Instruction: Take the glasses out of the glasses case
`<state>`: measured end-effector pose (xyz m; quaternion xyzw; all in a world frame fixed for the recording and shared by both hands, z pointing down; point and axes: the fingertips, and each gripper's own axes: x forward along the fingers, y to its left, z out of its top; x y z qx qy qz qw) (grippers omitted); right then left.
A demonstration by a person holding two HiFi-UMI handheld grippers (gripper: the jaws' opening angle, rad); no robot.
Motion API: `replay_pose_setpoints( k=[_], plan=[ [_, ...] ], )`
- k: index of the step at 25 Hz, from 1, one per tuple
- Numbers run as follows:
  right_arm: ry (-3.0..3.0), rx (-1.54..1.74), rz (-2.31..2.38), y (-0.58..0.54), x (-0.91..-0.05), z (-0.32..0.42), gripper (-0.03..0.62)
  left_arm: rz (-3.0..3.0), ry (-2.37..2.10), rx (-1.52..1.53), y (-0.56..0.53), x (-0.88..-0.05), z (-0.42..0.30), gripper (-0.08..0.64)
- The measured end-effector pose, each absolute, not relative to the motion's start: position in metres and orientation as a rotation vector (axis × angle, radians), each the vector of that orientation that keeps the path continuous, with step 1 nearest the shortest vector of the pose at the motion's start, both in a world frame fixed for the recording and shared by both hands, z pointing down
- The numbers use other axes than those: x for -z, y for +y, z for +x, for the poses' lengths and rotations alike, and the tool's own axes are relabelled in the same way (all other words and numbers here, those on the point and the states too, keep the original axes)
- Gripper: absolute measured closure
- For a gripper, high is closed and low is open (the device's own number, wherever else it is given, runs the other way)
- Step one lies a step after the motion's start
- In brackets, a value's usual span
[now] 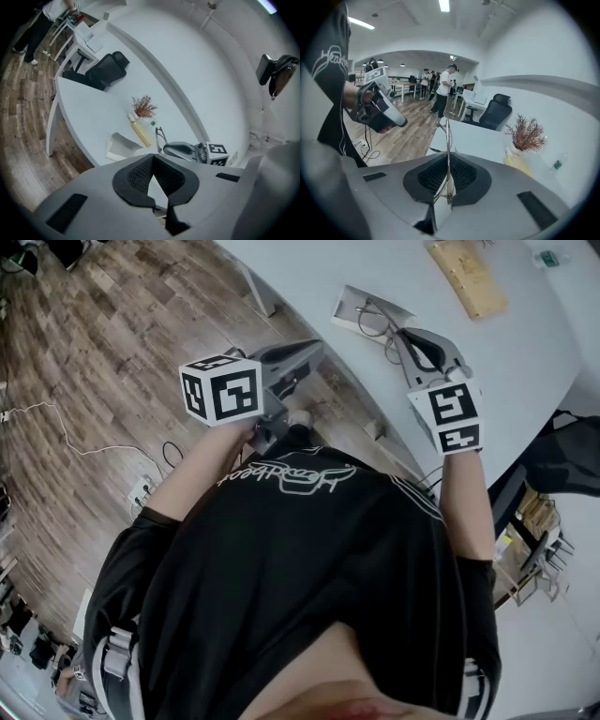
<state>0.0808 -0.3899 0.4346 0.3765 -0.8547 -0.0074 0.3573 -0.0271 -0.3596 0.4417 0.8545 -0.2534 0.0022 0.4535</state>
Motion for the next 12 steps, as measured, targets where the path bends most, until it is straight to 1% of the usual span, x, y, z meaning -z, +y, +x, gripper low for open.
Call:
replay_pose_setpoints(
  k=[12],
  plan=[
    [-2.523,-0.387,1.317,-0.273,-0.363,0.116,0.572,2.256,-0.599,0.056,-0.268,-0.372,0.005,0.554]
  ],
)
